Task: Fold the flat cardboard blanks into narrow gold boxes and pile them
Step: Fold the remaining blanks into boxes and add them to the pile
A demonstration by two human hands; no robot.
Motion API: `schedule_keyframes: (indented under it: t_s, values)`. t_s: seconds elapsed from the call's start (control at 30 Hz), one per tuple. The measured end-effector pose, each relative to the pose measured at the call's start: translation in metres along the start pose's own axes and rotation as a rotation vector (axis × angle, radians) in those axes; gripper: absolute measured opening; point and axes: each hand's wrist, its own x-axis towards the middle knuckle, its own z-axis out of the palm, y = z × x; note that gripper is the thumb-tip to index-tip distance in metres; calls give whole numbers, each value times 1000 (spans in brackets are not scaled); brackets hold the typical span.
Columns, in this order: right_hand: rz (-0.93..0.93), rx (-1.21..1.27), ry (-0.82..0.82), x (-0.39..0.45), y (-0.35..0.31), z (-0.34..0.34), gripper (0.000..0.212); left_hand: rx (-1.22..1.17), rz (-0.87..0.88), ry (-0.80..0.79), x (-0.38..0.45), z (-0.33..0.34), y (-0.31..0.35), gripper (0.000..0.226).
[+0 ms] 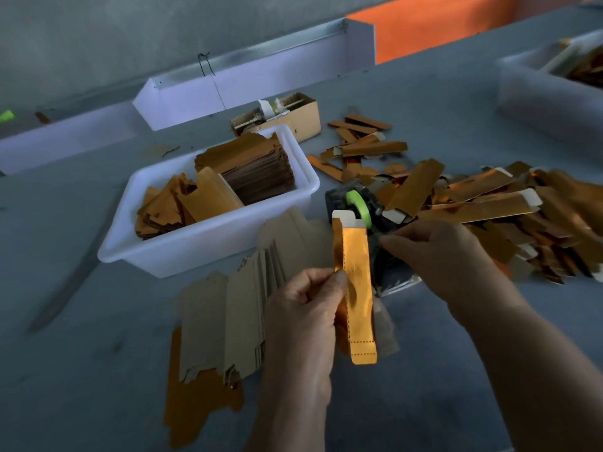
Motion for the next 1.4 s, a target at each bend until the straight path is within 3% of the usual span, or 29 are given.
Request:
schedule_keyframes:
  t_s: [0.17,0.37,0.7,0.9,1.23,1.4]
  values:
    - [-14,24,27,1,-3,5,20,12,-24,-10,0,-2,-3,14]
    - [102,562,-5,-15,5,1,9,-9,-6,-15,0,-2,-3,13]
    - [-84,21,219,-29,14,8,19,6,-24,-142,7,8,7,20]
    - [-49,-3,248,-32,18,14,4,71,38,-227,16,30,11,12]
    - [-87,28,224,-32,22,12,11,109,-24,-182,25,39,8,13]
    - [-218,-263,284,-26,16,10,12,137,-37,-163,26,39,11,11]
